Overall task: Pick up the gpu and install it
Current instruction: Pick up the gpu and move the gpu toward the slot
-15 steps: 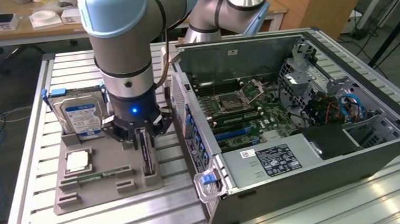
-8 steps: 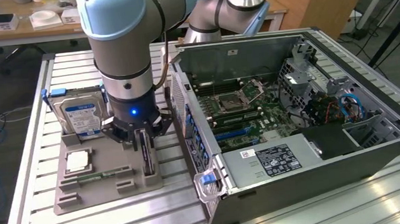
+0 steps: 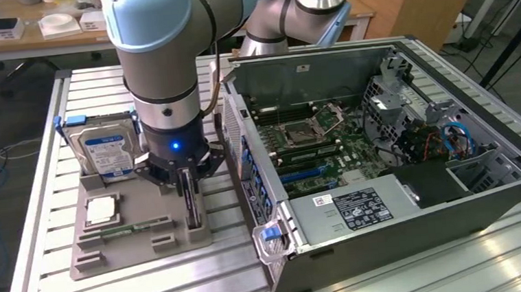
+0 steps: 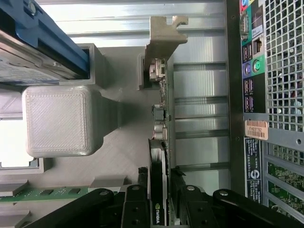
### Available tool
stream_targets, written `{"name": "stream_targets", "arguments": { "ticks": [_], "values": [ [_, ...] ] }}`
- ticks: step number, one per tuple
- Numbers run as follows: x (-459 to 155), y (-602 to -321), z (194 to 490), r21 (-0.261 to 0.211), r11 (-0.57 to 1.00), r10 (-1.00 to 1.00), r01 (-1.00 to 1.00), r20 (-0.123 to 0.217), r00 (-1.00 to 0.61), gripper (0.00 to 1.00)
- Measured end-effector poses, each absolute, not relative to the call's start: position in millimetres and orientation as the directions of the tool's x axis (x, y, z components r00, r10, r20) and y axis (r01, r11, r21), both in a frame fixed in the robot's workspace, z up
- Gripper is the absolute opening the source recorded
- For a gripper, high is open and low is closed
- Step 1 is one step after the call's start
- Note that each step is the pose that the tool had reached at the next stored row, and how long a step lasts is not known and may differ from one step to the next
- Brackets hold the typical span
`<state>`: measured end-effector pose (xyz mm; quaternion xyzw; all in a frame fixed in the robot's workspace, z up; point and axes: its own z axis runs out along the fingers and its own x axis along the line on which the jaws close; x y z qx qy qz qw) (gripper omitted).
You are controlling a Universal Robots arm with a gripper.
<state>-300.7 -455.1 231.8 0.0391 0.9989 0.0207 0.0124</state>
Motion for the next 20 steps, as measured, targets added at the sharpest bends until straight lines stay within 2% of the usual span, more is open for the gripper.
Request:
{"name": "stream_targets", "arguments": {
  "ticks": [2, 3, 20],
  "values": [
    [-300.6, -455.2, 231.9, 0.042, 0.996, 0.078, 0.077, -0.023, -0.997, 0.32],
    [-300.6, -455.2, 231.9, 0.042, 0.996, 0.078, 0.077, -0.023, -0.997, 0.26],
    [-300.6, -455.2, 231.9, 0.042, 0.996, 0.078, 0.077, -0.023, -0.997, 0.26]
  ]
}}
